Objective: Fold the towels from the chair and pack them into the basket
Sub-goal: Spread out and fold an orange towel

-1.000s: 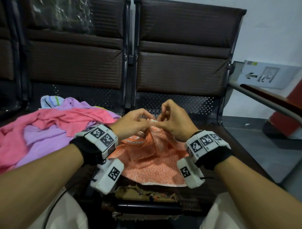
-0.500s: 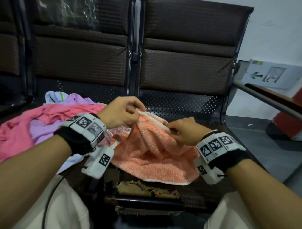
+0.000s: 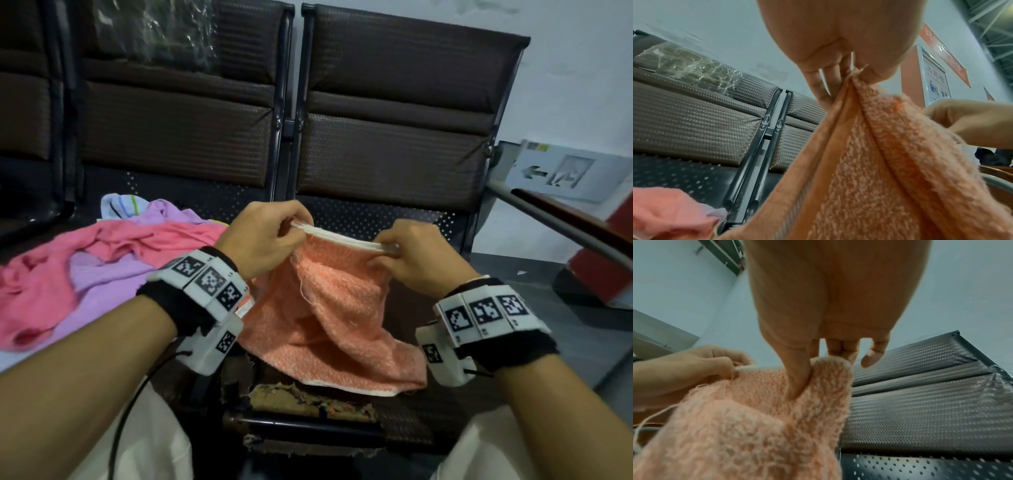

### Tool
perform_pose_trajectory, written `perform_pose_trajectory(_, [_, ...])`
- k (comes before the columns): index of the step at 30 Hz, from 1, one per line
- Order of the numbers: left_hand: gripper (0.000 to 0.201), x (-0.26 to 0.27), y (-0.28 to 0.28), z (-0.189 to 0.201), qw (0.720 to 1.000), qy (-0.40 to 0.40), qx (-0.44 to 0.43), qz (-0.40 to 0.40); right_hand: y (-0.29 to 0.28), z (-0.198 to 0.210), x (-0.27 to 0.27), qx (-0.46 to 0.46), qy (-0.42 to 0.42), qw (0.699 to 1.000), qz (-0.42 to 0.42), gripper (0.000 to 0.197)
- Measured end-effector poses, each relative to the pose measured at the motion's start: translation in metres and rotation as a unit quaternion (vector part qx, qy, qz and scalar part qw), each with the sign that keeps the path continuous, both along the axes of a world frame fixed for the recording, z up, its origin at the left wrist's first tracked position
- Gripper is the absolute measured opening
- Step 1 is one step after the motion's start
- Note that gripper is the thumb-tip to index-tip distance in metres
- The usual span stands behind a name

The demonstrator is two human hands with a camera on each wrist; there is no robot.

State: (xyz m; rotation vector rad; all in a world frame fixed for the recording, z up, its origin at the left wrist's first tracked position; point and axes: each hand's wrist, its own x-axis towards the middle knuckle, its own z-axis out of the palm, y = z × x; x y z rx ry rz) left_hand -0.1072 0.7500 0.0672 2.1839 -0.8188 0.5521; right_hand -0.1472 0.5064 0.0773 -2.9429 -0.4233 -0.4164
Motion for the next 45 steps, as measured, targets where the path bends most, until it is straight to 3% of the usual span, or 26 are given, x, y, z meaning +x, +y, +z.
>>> perform_pose_trajectory(3, [0.016, -0.004, -0.004, 0.000, 1.000, -0.010, -0.013, -0.003, -0.005, 0.003, -0.007, -0.025, -0.021, 0.999, 0.004, 0.022])
perform_pose_trajectory(8, [0.015, -0.014, -0.007, 0.001, 1.000, -0.012, 0.027, 0.009, -0.002, 0.003, -0.030, 0.045, 0.108, 0.993, 0.035, 0.016])
perform_pose_trajectory(16, [0.014, -0.038, -0.008, 0.046, 0.998, -0.022, -0.011, 0.052, 0.013, 0.060, -0.042, 0.103, -0.062, 0.992, -0.034, 0.015])
perform_pose_trajectory(21, [0.021, -0.034, -0.002, 0.103, 0.991, -0.077, -0.110, 0.021, 0.018, 0.119, -0.038, 0.262, -0.235, 0.936, -0.020, 0.002])
perform_pose_trajectory(24, [0.027, -0.021, -0.004, 0.118, 0.993, -0.071, -0.084, 0.030, 0.014, 0.133, -0.025, 0.282, -0.206, 0.937, -0.015, 0.003])
perform_pose_trajectory(29, [0.022, 0.013, -0.021, 0.116, 0.997, 0.027, 0.004, 0.077, 0.001, 0.131, 0.004, 0.228, -0.117, 0.965, -0.055, 0.010])
perform_pose_trajectory(35, [0.023, 0.022, -0.045, 0.137, 0.993, 0.002, -0.084, 0.082, -0.003, 0.133, 0.004, 0.303, -0.204, 0.930, -0.042, 0.005])
perform_pose_trajectory(38, [0.020, 0.002, -0.048, 0.124, 0.987, -0.010, -0.153, 0.041, -0.006, 0.116, -0.025, 0.345, -0.207, 0.916, -0.011, 0.015])
perform_pose_trajectory(41, [0.018, -0.030, -0.049, 0.080, 0.980, 0.026, -0.195, 0.014, -0.006, 0.083, -0.060, 0.359, -0.164, 0.919, 0.010, 0.022])
perform_pose_trajectory(45, [0.019, -0.070, -0.035, 0.004, 0.984, 0.120, -0.135, -0.002, -0.004, 0.026, -0.107, 0.357, -0.057, 0.932, -0.010, 0.021])
